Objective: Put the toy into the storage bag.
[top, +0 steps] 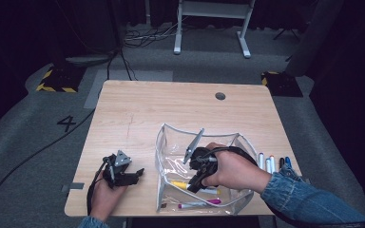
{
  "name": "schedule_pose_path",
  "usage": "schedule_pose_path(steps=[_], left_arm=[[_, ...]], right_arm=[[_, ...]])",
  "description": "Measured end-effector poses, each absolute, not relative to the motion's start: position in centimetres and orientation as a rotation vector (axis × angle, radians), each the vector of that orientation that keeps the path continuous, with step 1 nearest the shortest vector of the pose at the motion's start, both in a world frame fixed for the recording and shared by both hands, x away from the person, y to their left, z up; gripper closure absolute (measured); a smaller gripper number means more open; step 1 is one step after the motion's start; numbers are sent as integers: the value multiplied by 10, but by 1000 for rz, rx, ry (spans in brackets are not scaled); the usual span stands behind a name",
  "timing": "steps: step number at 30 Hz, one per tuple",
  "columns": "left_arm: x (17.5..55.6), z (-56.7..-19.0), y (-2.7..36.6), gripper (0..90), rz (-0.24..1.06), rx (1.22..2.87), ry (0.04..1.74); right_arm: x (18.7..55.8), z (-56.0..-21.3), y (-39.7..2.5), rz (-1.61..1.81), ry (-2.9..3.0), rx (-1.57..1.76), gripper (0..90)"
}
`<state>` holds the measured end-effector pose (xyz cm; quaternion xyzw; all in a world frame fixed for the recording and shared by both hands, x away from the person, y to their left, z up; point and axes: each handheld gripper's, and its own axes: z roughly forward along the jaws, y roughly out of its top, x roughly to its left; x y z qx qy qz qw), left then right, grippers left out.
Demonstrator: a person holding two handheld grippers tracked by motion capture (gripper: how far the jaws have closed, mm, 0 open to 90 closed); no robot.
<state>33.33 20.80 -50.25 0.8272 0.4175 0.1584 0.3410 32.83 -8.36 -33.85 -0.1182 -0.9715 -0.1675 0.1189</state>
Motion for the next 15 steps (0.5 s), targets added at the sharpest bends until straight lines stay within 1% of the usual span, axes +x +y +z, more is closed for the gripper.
schedule_pose_path(steps=[15], left_arm=[[333,-503,208,284,412,2149,1086]], right_arm=[[336,-371,-77,-341,-2853,-311,769]])
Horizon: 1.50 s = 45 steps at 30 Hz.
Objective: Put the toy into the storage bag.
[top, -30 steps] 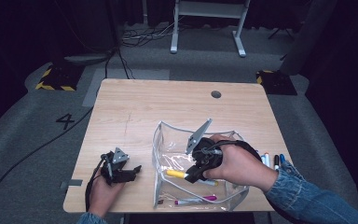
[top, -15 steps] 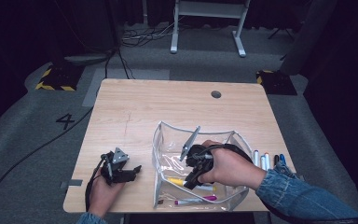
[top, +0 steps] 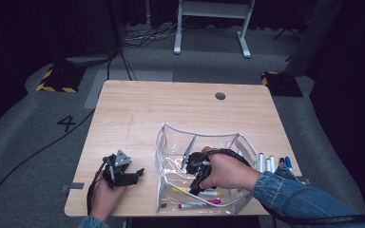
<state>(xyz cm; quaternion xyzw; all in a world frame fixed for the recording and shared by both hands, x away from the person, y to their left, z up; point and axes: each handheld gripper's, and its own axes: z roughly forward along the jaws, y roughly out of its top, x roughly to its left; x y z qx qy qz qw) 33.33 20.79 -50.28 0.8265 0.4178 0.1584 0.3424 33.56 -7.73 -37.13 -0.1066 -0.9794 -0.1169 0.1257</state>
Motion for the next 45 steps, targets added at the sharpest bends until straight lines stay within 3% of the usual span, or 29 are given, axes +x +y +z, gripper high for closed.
schedule_pose_path(steps=[12,24,29,45], left_arm=[[333,-503,208,283,411,2150,1086],[333,-503,208,284,412,2151,1086],[333,-503,208,284,410,2152,1086],[333,-503,208,283,411,2148,1087]], right_arm=[[337,-401,-76,-179,-2876,-279,768],[341,-408,-75,-110,-2902,-261,764],[343,-408,-76,-137,-2916,-253,668],[346,-349,-94,-538,-2983,-417,559]])
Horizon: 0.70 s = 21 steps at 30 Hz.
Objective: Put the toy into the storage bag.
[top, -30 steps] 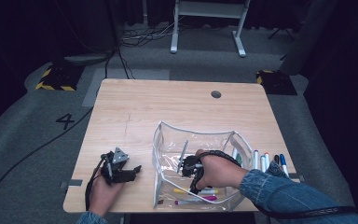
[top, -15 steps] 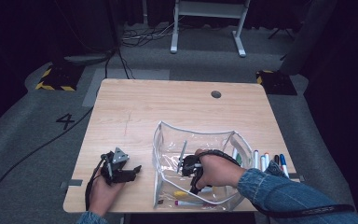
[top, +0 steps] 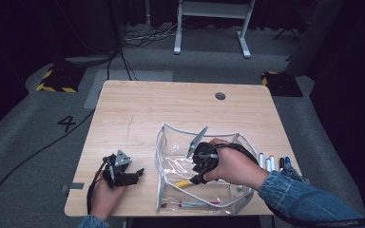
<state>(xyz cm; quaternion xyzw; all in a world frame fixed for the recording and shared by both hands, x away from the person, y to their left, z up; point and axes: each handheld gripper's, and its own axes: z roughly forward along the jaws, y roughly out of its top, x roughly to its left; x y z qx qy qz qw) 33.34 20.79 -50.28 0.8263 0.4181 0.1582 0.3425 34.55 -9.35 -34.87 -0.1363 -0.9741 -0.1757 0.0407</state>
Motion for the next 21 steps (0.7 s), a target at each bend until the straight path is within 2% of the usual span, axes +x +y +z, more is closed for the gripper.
schedule_pose_path(steps=[13,21], left_arm=[[341,-503,213,268,413,2148,1091],[339,-503,214,267,413,2149,1092]], right_arm=[[337,-288,-131,-952,-2969,-544,486],[336,-268,-180,-1100,-2937,-719,484]])
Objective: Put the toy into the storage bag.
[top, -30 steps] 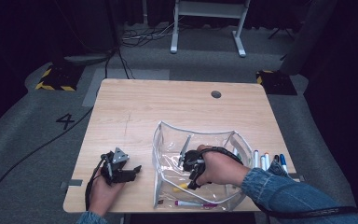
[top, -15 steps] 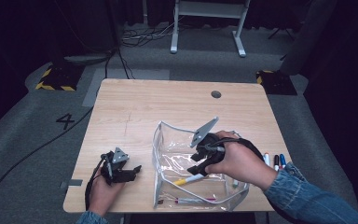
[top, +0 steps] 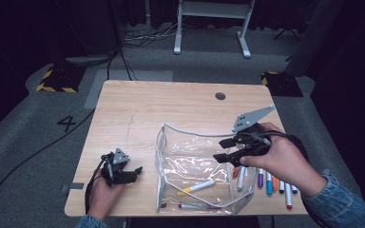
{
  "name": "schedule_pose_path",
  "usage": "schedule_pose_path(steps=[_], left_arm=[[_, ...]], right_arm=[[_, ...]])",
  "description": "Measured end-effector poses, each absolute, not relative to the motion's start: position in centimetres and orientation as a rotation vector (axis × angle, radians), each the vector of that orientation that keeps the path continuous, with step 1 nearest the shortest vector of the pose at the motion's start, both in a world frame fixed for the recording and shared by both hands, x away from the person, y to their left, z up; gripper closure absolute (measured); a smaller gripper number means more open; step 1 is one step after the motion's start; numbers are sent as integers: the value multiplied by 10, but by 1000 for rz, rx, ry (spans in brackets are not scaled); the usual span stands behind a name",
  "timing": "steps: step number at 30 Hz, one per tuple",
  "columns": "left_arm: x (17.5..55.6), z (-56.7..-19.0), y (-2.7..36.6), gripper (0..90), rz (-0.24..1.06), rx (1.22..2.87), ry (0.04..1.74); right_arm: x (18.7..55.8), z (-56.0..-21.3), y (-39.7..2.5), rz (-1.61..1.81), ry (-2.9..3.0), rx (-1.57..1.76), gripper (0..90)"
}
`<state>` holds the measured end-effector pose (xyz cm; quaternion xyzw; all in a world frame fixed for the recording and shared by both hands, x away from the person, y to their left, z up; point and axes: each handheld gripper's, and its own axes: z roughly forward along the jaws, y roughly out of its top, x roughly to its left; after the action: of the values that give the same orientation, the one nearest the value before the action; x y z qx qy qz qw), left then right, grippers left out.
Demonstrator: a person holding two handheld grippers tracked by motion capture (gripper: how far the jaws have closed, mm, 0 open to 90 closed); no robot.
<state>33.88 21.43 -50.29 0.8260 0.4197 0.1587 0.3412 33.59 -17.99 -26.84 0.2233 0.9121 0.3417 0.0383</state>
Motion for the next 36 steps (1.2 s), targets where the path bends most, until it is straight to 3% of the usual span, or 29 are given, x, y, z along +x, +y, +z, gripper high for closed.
schedule_pose_path(steps=[19,36], left_arm=[[342,-503,214,241,413,2150,1094],[341,-503,213,240,418,2147,1103]], right_arm=[[335,-270,-305,1151,2520,1043,476],[346,-345,-419,875,2271,1465,560]])
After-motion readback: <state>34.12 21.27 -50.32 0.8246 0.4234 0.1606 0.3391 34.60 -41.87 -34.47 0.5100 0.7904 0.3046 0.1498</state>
